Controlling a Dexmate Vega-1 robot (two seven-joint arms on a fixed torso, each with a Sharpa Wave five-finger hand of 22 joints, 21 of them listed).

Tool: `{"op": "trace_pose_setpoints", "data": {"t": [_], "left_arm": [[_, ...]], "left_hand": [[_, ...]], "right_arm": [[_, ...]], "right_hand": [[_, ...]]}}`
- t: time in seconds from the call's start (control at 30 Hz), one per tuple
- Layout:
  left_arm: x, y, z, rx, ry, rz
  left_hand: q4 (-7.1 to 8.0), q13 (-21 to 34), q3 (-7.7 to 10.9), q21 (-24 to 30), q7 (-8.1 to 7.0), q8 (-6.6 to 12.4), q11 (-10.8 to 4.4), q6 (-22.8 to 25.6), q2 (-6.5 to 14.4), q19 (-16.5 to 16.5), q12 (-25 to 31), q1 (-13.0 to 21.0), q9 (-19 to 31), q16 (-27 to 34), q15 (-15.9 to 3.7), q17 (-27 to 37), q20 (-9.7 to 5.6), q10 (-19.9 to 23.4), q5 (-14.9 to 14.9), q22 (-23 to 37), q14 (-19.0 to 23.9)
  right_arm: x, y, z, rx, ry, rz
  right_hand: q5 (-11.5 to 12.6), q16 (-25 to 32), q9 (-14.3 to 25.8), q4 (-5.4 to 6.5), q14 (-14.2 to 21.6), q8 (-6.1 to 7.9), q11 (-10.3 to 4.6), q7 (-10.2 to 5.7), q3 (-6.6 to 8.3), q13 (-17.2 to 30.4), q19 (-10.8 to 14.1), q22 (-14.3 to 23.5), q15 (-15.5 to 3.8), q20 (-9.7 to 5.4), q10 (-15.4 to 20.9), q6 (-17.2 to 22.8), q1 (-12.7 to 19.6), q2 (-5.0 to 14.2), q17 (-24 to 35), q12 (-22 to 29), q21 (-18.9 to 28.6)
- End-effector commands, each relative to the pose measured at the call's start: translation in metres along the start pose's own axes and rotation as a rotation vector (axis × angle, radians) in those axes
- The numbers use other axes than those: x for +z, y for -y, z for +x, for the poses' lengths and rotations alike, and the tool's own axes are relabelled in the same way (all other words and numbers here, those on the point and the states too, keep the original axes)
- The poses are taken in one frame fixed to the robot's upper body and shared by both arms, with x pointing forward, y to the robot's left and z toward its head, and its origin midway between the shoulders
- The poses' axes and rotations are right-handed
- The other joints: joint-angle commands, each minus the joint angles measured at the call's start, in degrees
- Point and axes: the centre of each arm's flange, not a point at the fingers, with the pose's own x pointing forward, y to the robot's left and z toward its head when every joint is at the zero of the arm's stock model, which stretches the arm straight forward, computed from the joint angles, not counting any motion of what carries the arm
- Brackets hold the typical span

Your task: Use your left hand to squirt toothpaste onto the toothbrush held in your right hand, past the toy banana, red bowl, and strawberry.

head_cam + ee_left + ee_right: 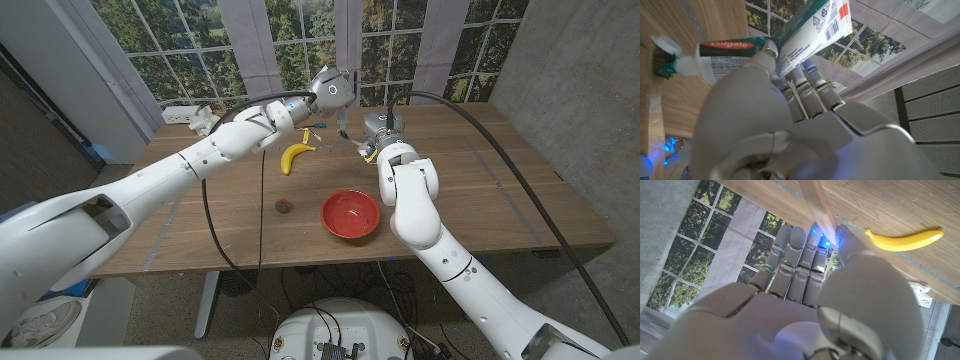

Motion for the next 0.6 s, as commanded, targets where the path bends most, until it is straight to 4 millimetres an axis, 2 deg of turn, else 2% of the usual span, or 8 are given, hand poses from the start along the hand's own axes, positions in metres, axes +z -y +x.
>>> {"op": "trace_pose_setpoints", "data": {"t": [0.03, 0.37, 0.6], "left_arm": [[0.0, -0.0003, -0.0016, -0.018, 0.01, 0.017], [0.0001, -0.0017, -0.0014, 0.005, 0.01, 0.024], [-0.001, -0.0019, -0.0044, 0.083, -0.025, 0.012]], "left_hand": [[-0.12, 4.16, -0.25, 0.41, -0.32, 0.07, -1.97, 0.39, -0.53, -0.5, 0.0, -0.06, 0.26, 0.31, -6.52, 0.0, -6.32, 3.06, 0.28, 0.18, 0.52], [-0.06, 4.18, -0.4, 0.76, -0.15, 0.03, -1.93, 0.61, -0.55, -0.57, -0.13, -0.02, 0.29, 0.25, -6.53, 0.0, -6.37, 3.05, 0.41, 0.28, 0.54], [-0.07, 4.24, -0.54, 1.08, -0.15, 0.04, -1.9, 0.91, -0.64, -0.54, -0.13, 0.05, 0.31, 0.29, -6.53, 0.1, -6.43, 3.23, 0.53, 0.35, 0.66]], "right_arm": [[-0.0065, 0.0016, -0.0005, -0.018, -0.024, 0.016], [-0.008, 0.0014, -0.0023, -0.012, -0.028, 0.014], [-0.0085, 0.0014, -0.0028, 0.026, 0.017, 0.029]], "right_hand": [[0.5, 0.13, 0.0, 1.21, 0.09, 0.13, -2.82, -0.57, 3.26, 0.27, -0.32, 0.11, -5.49, -1.23, 3.29, 0.85, 0.6, 1.06, 0.0, 0.33, 0.44], [0.48, 0.15, 0.04, 1.22, 0.09, 0.06, -2.72, -0.5, 3.36, 0.35, -0.38, 0.11, -5.51, -1.3, 3.28, 0.82, 0.62, 1.09, 0.0, 0.3, 0.52], [0.43, 0.15, 0.08, 1.25, 0.07, 0.09, -2.86, -0.63, 3.39, 0.43, -0.41, 0.11, -5.47, -1.33, 3.26, 0.96, 0.59, 1.07, -0.01, 0.29, 0.58]]}}
